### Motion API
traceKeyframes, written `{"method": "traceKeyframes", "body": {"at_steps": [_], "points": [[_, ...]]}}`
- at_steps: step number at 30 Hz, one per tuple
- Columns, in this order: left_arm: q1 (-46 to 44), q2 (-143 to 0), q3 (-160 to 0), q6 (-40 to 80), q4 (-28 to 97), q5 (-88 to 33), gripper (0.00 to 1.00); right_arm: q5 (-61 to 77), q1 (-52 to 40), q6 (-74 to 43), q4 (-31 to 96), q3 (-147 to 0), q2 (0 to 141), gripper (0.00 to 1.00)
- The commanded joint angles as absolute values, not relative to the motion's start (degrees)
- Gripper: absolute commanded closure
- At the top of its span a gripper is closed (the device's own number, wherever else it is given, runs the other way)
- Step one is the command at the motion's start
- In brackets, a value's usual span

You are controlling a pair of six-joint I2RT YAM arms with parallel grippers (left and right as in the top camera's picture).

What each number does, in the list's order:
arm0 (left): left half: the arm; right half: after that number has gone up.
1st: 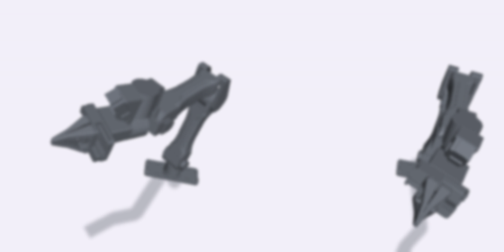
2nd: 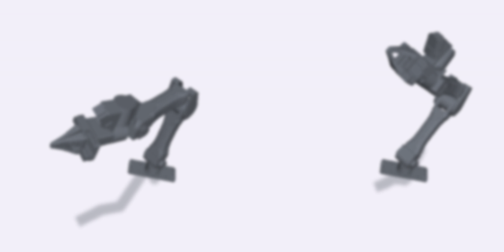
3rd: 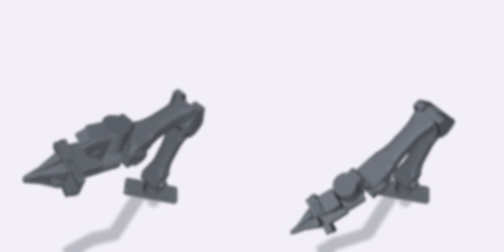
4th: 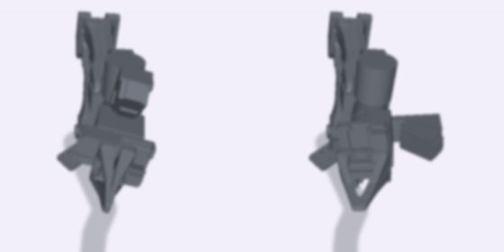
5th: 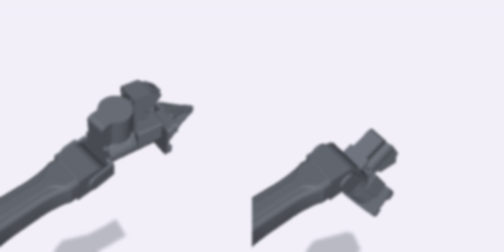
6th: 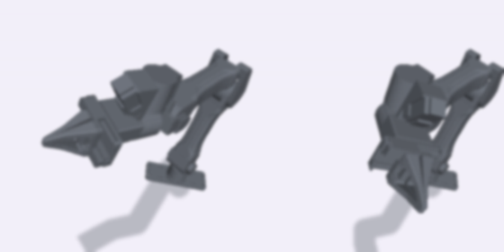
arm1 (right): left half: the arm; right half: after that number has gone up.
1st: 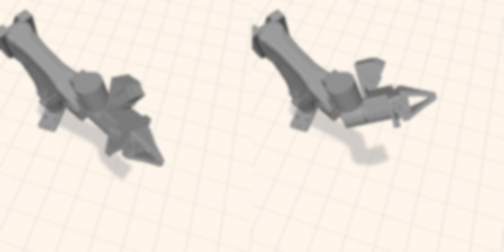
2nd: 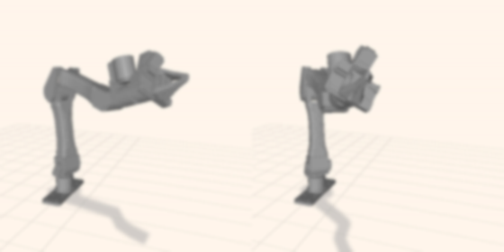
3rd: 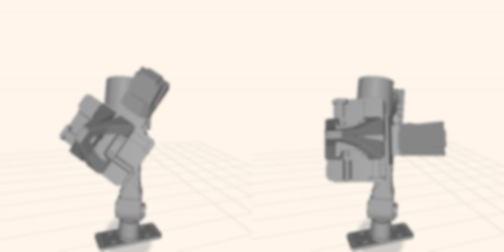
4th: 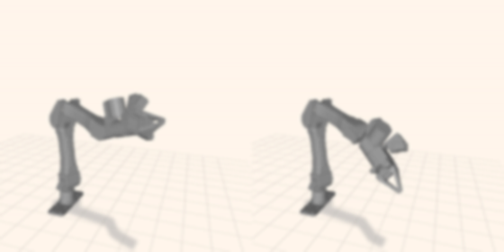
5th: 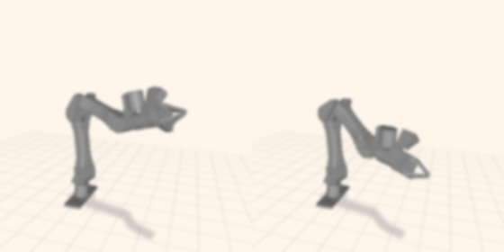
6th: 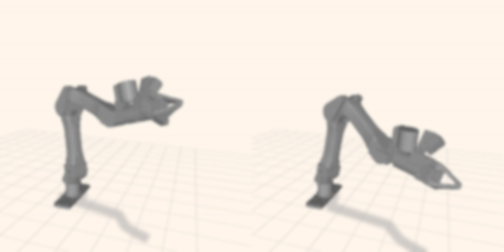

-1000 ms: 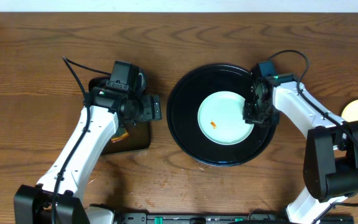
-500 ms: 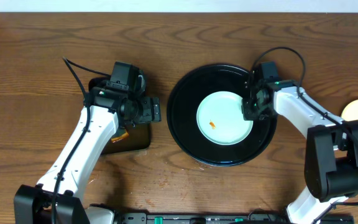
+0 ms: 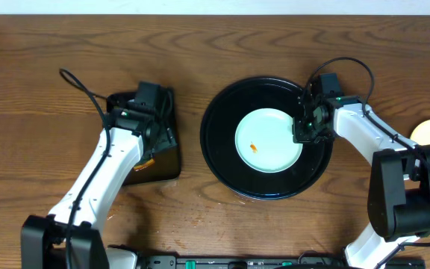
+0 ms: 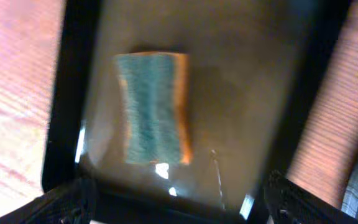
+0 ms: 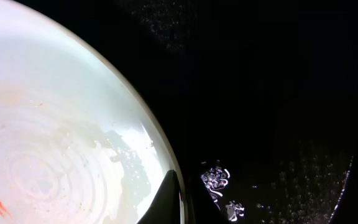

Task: Clean dirty plates on tray and stack at the side
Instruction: 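Grasp the pale blue plate rim and slide it to the round tray center, then grasp the sponge in the black tray with the left gripper and lift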

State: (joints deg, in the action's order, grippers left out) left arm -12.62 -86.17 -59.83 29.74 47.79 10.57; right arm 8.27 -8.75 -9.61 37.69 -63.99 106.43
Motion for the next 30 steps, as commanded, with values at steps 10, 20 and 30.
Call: {"method": "traceKeyframes", "body": {"at_steps": [10,20,30], "points": [[-5.28,-97.17,-51.81,25.54,32.80,5.96,0.64,6.92,-8.47,-10.87,38.06,-63.18,107.55,0.99],[-4.62,-97.43,-54.63,14.85,33.93,-7.42,0.93,6.92,-8.51,-10.87,38.15,-63.18,107.55,0.99],[-4.62,-88.77,-55.90,13.54,36.84,-5.67,0.49,6.94,-8.56,-10.90,38.33,-63.18,107.55,0.99]]}}
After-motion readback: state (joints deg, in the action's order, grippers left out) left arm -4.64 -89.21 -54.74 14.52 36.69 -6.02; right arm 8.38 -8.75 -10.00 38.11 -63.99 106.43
